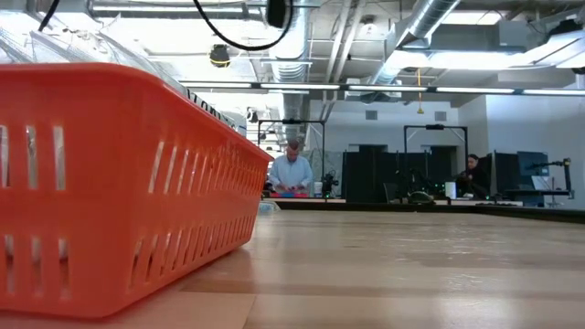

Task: Pick & Place Travel size toiletries
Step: Put the blue toothbrush into the green basket

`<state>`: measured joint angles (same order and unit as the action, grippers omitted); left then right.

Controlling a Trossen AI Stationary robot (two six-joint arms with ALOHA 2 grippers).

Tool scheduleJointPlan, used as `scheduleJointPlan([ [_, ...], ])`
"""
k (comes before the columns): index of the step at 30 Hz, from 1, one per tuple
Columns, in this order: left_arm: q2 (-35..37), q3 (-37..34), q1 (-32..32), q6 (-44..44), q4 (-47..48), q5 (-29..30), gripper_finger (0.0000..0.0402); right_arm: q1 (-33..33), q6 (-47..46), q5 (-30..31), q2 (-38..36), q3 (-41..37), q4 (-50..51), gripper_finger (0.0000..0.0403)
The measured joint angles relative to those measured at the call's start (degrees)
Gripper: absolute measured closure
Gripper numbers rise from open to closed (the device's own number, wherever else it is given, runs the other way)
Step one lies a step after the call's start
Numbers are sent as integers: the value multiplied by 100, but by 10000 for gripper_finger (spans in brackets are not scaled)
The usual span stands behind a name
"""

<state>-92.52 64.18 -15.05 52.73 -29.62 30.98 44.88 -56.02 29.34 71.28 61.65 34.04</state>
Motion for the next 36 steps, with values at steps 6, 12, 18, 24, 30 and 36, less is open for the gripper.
scheduleJointPlan([
  [6,694,0,280,-29,1876,-40,234,-671,618,-364,-319,0,-26,284],
  [12,1276,0,779,-452,3285,-129,234,-1627,1252,-850,-571,0,-106,284],
  [18,1422,0,1622,-1600,3678,-1339,234,-2781,2022,-1829,-599,-2,-841,285],
  [24,1420,0,2316,-2910,4571,-1897,234,-3725,2303,-2562,-427,7,-1597,285],
  [30,1420,-88,2818,-4040,5486,-1881,234,-4234,2255,-2808,-345,-3,-1670,285],
  [36,1396,-729,3152,-3331,5474,-1734,234,-4309,2327,-2830,-347,-9,-1661,285],
])
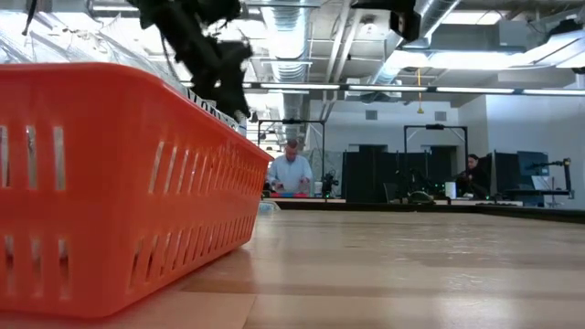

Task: Pick & Place Travel size toiletries
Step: Put the blue toothbrush into the green basket

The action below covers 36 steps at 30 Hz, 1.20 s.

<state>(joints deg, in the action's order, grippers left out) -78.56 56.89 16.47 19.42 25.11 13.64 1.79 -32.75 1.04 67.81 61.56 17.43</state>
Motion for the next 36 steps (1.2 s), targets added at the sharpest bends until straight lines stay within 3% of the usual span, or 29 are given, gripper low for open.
scheduleJointPlan([
  [4,-140,-437,5,1407,32,52,258,-87,19,14,0,0,-5,285],
  [8,-501,-639,-35,2301,-174,68,364,-160,20,20,0,1,-6,285],
  [10,-749,-641,-83,2645,-564,308,387,-174,24,16,0,2,12,285],
  [16,-1289,-625,-107,3472,-1136,1100,400,-237,21,-67,0,2,11,285],
  [25,-1663,-611,-81,3330,-1393,1605,401,-215,-9,-127,0,2,91,285],
  [30,-1798,-611,90,3309,-1687,1633,401,-216,-11,-127,0,3,176,285],
  [36,-2143,-611,359,3343,-1781,1178,401,-225,8,-127,0,4,217,285],
])
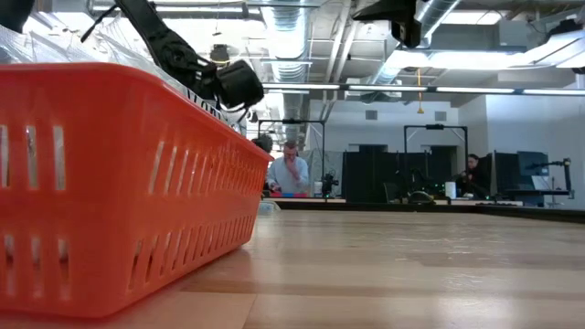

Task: Pick & Place Travel size toiletries
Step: Put the blue toothbrush into the green basket

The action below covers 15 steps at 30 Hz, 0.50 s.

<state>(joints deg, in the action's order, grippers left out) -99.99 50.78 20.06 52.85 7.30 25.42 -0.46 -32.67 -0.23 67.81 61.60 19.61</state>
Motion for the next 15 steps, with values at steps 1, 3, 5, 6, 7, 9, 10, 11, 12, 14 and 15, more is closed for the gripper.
scheduleJointPlan([
  [1,-56,0,10,8,-8,-18,401,-1,7,0,0,0,7,285],
  [3,-115,0,39,8,-16,-58,401,-1,7,0,0,0,11,285],
  [5,-124,0,65,8,-51,-103,401,4,7,-4,0,0,14,285],
  [6,-124,2,73,8,-39,-164,401,5,7,-14,0,0,28,285],
  [7,-127,0,92,8,-24,-229,401,5,7,-20,0,0,52,285],
  [9,-131,2,96,10,-21,-393,401,5,9,-20,0,0,115,285],
  [10,-131,2,94,12,-19,-473,401,5,11,-20,0,0,128,285],
  [11,-131,0,87,14,-7,-570,401,-2,14,-20,0,0,125,285],
  [12,-131,0,74,14,21,-637,401,-16,25,-20,0,0,116,285],
  [14,-131,1,32,73,98,-662,401,-62,59,-20,0,0,110,285],
  [15,-131,2,14,132,130,-683,401,-89,92,-21,0,0,110,285],
])
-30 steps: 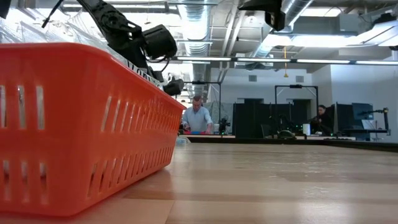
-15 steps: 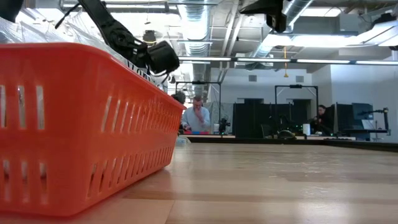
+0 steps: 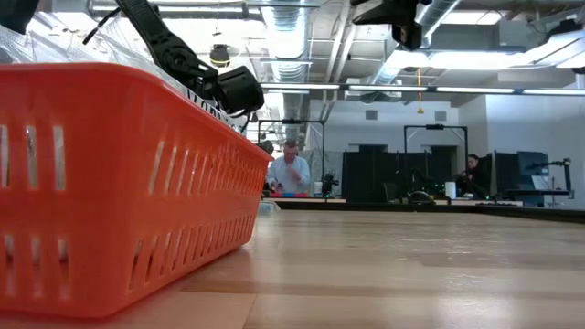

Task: Pick & Place Travel size toiletries
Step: Put the blue toothbrush into the green basket

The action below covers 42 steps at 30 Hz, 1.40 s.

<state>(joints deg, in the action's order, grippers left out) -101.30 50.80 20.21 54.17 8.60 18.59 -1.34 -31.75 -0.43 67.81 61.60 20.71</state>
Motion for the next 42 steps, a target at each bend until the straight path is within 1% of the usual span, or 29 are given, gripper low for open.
scheduleJointPlan([
  [4,0,-2,-51,29,20,-65,401,-119,28,0,0,0,-11,285],
  [9,55,5,-115,23,-75,371,401,-173,26,-1,0,0,-11,285],
  [15,52,5,119,34,-321,649,401,-125,-24,-130,0,0,-6,285],
  [23,-91,12,429,63,-426,643,401,-135,-24,-130,0,2,17,285],
  [31,-532,156,453,52,-369,323,401,-146,5,-129,0,2,26,285],
  [34,-600,197,364,67,-349,195,402,-146,12,-128,0,2,26,285],
  [36,-525,197,237,133,-285,223,401,-146,26,-128,0,2,26,285],
  [42,-1,178,-247,299,330,-424,401,-151,44,-128,-2,2,0,285],
])
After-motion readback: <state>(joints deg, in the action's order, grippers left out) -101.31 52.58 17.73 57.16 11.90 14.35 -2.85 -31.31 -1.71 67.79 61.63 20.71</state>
